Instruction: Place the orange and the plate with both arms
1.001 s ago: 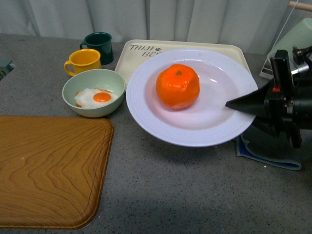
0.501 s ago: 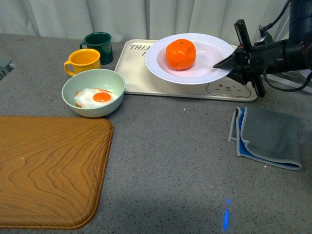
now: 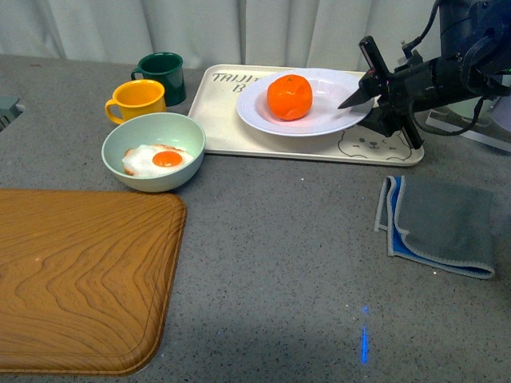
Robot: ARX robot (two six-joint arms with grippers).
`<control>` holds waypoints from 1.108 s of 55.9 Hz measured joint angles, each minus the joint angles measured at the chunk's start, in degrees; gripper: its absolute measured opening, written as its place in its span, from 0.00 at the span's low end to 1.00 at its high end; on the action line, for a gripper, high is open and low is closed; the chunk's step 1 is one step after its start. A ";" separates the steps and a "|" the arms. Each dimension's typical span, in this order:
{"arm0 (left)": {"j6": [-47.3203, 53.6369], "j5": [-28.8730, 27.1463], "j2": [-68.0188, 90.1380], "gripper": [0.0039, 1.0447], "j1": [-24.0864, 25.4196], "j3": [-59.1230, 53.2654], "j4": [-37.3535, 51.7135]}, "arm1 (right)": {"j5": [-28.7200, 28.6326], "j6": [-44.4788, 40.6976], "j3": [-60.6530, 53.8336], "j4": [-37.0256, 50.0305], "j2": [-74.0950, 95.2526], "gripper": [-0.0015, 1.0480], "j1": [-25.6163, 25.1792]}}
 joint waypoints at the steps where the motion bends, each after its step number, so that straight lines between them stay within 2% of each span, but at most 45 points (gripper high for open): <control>1: 0.00 0.00 0.00 0.94 0.00 -0.02 0.00 | 0.02 -0.04 -0.04 -0.02 -0.02 0.30 -0.02; 13: -0.02 0.00 0.00 0.94 0.00 0.00 0.00 | 1.99 -3.13 -4.15 -0.31 -2.54 0.62 -0.79; 24: 0.00 0.00 0.00 0.94 0.00 0.00 0.00 | 8.28 -10.58 -11.69 0.42 -10.36 0.91 -0.94; 26: 0.00 0.00 0.00 0.94 0.00 0.00 0.00 | 9.64 -12.26 -13.31 1.01 -12.09 0.93 -0.94; 30: 0.00 0.00 0.00 0.94 0.00 0.00 0.00 | 12.83 -16.76 -16.98 0.39 -16.65 0.90 -0.94; 35: 0.00 0.00 0.00 0.94 0.00 0.00 0.00 | 15.69 -21.05 -22.43 5.01 -21.27 0.91 -0.92; 38: 0.00 0.00 0.00 0.94 0.00 0.00 0.00 | 23.63 -26.53 -27.71 17.53 -22.64 0.84 -0.39; 40: 0.00 0.04 0.00 0.94 0.00 0.00 0.00 | 31.19 -32.09 -33.00 29.81 -23.65 0.78 -0.04; 42: 0.00 0.02 0.00 0.94 0.00 0.00 0.00 | 34.82 -35.82 -37.40 38.69 -24.37 0.72 0.09; 45: 0.00 -0.02 0.00 0.94 0.00 -0.02 0.00 | 36.89 -39.85 -43.21 50.23 -25.38 0.66 0.07; 48: 0.00 -0.02 0.00 0.94 0.00 0.00 0.00 | 37.48 -43.71 -51.69 63.39 -28.55 0.54 -0.24; 52: 0.00 0.00 0.00 0.94 0.00 0.00 0.00 | 37.44 -46.34 -59.67 70.64 -35.06 0.38 -0.70; 55: 0.00 0.00 0.00 0.94 0.00 0.00 0.00 | 37.27 -47.15 -64.48 72.35 -39.76 0.26 -1.09; 62: 0.00 0.00 0.00 0.94 0.00 0.00 0.00 | 36.92 -47.74 -71.65 73.33 -44.65 0.08 -1.51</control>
